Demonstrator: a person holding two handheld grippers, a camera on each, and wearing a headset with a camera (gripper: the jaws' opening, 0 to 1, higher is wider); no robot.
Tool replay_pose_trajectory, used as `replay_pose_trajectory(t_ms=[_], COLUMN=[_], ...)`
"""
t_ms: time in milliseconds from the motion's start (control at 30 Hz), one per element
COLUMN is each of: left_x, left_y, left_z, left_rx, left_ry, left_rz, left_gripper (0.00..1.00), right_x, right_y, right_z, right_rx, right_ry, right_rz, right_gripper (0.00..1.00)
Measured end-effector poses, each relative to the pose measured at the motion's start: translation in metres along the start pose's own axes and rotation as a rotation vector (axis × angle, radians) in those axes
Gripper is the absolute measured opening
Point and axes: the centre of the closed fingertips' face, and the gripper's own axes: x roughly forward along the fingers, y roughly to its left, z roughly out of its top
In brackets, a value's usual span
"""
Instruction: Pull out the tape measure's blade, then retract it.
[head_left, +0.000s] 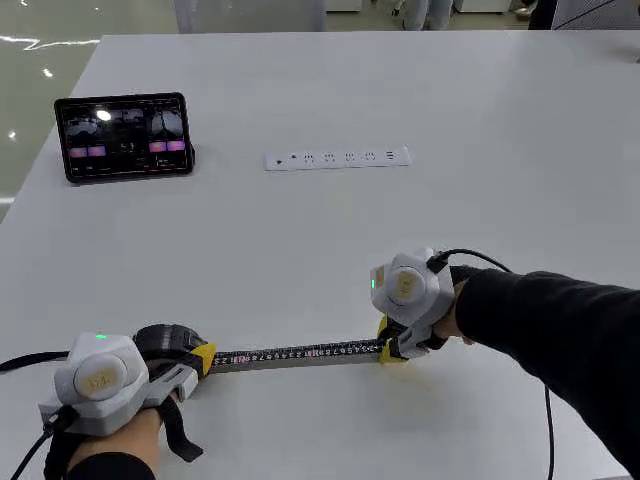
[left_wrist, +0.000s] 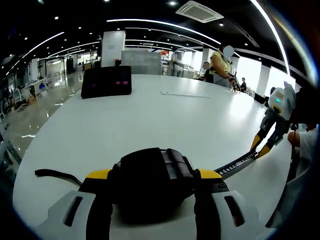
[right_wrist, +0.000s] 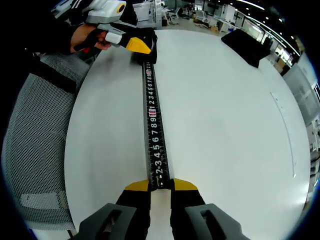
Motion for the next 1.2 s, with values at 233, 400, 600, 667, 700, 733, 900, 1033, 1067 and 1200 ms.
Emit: replay_pose_trajectory(t_ms=[233,400,600,667,700,733,900,1033,1067,1200], left_x=[-0.001,0.0,-0.001,-0.001,-0.001,-0.001,0.0,0.0,0.0,0.0], left_y=[0.0,0.0,0.0,0.0,0.0,0.0,0.0,0.0,0.0,0.0], left_z=[-0.002,-0.002,-0.002,-0.002,-0.003,-0.003,-0.004,-0.004,-0.004,-0.004], left_rx=[0.02,0.011,0.01,0.01,0.01,0.01,0.008,0.007,0.007,0.007], left_ry=[0.001,0.007,0.011,0.014,0.015,0.015,0.031,0.038,0.038,0.039], left_rz=[0.011,-0.001,-0.002,-0.005,-0.005,-0.006,-0.01,-0.01,-0.01,-0.011], left_gripper=[0.6,0.6,0.6,0.6,0.6,0.6,0.6,0.6,0.6,0.6], right_x=[0.001,0.002,0.003,0.003,0.003,0.004,0.004,0.005,0.005,0.005], right_y=[0.0,0.0,0.002,0.002,0.002,0.002,0.001,0.001,0.001,0.001], right_z=[0.001,0.003,0.004,0.005,0.005,0.006,0.008,0.009,0.009,0.01], right_rx=[0.009,0.005,0.004,0.009,0.011,0.015,0.02,0.018,0.015,0.006], right_ry=[-0.004,0.0,0.008,0.008,0.006,0.006,0.009,0.018,0.02,0.017], right_rz=[0.001,0.01,0.016,0.016,0.016,0.015,0.008,0.008,0.008,0.009], right_gripper=[0.09,0.09,0.09,0.09,0.09,0.09,0.09,0.09,0.09,0.09])
